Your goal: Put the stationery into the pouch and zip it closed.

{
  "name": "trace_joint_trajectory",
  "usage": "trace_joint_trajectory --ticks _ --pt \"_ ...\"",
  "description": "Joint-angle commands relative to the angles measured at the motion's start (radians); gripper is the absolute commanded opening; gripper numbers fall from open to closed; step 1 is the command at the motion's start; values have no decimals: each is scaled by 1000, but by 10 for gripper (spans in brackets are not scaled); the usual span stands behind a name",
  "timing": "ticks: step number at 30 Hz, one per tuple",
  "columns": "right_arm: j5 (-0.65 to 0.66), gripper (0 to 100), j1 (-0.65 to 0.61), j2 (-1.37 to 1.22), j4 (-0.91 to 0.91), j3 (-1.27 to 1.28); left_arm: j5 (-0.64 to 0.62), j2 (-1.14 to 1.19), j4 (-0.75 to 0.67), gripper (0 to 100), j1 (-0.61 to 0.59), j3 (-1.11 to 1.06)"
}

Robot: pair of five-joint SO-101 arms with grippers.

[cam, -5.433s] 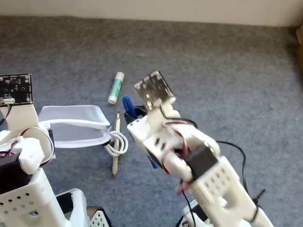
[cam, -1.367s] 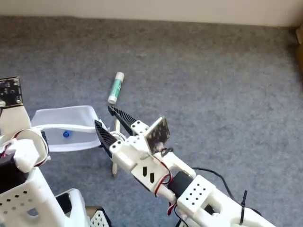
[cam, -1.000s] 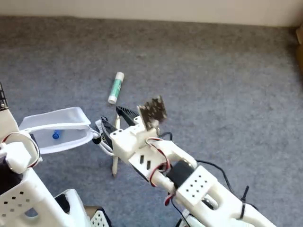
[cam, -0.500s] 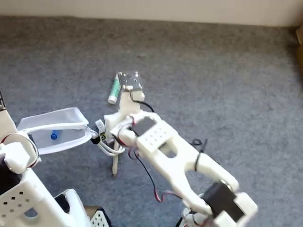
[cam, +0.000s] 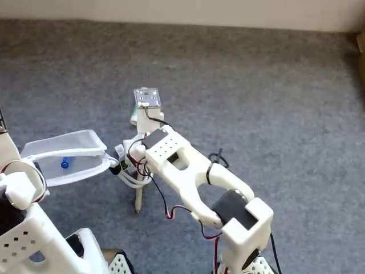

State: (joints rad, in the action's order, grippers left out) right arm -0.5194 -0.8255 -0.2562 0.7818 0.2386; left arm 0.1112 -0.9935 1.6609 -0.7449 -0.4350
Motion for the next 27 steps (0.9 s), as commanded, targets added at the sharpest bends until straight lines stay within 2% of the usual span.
trace_joint_trajectory --ticks 1,6,11,22,27 --pt "-3 135 12 -18 7 -77 -11 -8 -21 7 -13 44" --pt "57 3 12 -87 8 -111 -11 -8 -21 7 -10 44" --pt "81 4 16 -97 79 -130 -11 -8 -20 7 -10 44" --pt "91 4 82 -96 441 -427 -9 -8 -26 7 -7 25" --pt "227 4 82 -79 564 -506 -9 -8 -26 7 -7 25"
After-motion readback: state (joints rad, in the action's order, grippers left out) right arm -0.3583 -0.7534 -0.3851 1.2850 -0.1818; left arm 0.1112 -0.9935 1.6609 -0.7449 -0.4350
